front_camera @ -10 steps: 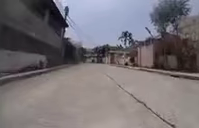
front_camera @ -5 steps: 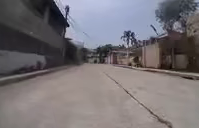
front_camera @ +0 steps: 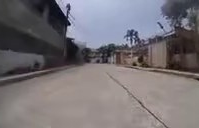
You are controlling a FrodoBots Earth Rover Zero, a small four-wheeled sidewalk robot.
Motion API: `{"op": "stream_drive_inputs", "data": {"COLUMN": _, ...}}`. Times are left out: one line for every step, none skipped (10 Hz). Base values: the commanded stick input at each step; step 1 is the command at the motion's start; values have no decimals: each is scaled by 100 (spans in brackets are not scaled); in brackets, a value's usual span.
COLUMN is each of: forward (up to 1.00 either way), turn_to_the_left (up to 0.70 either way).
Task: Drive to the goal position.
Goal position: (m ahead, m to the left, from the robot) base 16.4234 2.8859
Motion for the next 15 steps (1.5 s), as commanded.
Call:
{"op": "stream_drive_inputs", "data": {"forward": 100, "turn_to_the_left": -3}}
{"op": "stream_drive_inputs", "data": {"forward": 100, "turn_to_the_left": 32}}
{"op": "stream_drive_inputs", "data": {"forward": 100, "turn_to_the_left": 31}}
{"op": "stream_drive_inputs", "data": {"forward": 100, "turn_to_the_left": 29}}
{"op": "stream_drive_inputs", "data": {"forward": 100, "turn_to_the_left": 27}}
{"op": "stream_drive_inputs", "data": {"forward": 100, "turn_to_the_left": 24}}
{"op": "stream_drive_inputs", "data": {"forward": 100, "turn_to_the_left": 22}}
{"op": "stream_drive_inputs", "data": {"forward": 100, "turn_to_the_left": 21}}
{"op": "stream_drive_inputs", "data": {"forward": 100, "turn_to_the_left": 21}}
{"op": "stream_drive_inputs", "data": {"forward": 100, "turn_to_the_left": 20}}
{"op": "stream_drive_inputs", "data": {"forward": 100, "turn_to_the_left": 19}}
{"op": "stream_drive_inputs", "data": {"forward": 100, "turn_to_the_left": 18}}
{"op": "stream_drive_inputs", "data": {"forward": 100, "turn_to_the_left": 16}}
{"op": "stream_drive_inputs", "data": {"forward": 100, "turn_to_the_left": 12}}
{"op": "stream_drive_inputs", "data": {"forward": 100, "turn_to_the_left": 5}}
